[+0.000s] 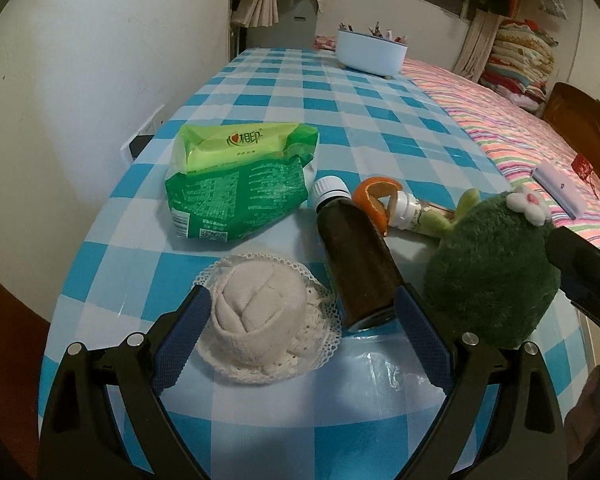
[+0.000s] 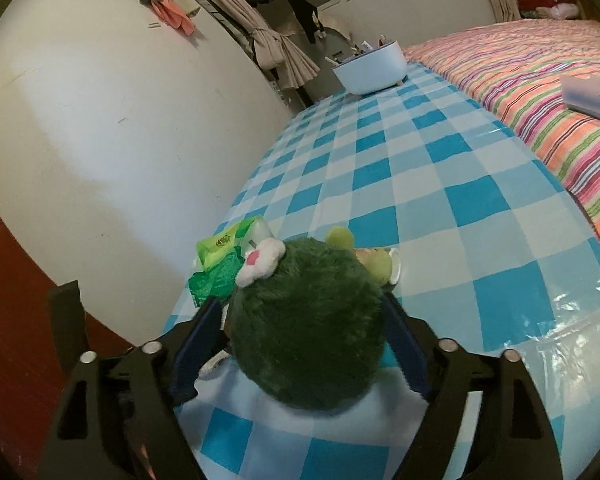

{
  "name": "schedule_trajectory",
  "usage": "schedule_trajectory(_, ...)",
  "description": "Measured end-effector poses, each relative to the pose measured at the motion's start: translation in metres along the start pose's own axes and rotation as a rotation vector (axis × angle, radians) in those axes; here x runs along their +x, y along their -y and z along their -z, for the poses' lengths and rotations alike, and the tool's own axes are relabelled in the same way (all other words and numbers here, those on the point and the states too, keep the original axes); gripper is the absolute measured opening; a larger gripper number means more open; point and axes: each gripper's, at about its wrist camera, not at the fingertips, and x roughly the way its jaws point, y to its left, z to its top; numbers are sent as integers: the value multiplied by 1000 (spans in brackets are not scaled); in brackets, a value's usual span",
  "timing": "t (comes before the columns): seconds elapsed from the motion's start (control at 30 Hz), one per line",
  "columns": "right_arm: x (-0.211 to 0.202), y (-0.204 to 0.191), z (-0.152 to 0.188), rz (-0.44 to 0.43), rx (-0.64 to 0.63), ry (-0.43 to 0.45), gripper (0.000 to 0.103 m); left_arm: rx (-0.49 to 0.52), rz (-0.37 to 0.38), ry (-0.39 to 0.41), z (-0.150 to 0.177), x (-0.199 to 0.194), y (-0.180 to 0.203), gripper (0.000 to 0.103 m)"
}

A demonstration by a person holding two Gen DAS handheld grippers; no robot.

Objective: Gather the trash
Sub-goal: 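Grasp the green plush toy with the right tool while the left tool grasps the white hat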

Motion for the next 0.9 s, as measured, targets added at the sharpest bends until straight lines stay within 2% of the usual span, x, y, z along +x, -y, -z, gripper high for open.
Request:
schedule_trajectory(0.27, 21, 1, -5, 69, -26, -42, 86, -45, 36, 19, -3, -2, -8, 90)
schedule_trajectory(0.37, 30, 6, -6, 58, -6, -70, 86, -57, 47, 20, -3, -2, -11, 89)
schedule_trajectory(0.57, 38, 4, -2, 30, -11, -116, 87, -61, 17, 24, -3, -2, -18, 66)
schedule_trajectory(0.8, 40, -1, 3, 9, -33, -149, 87, -45, 2, 5, 0, 1, -20, 65)
schedule_trajectory(0.9, 39, -2, 5, 7, -32, -147, 82, -14, -19, 3, 4, 3, -16, 65)
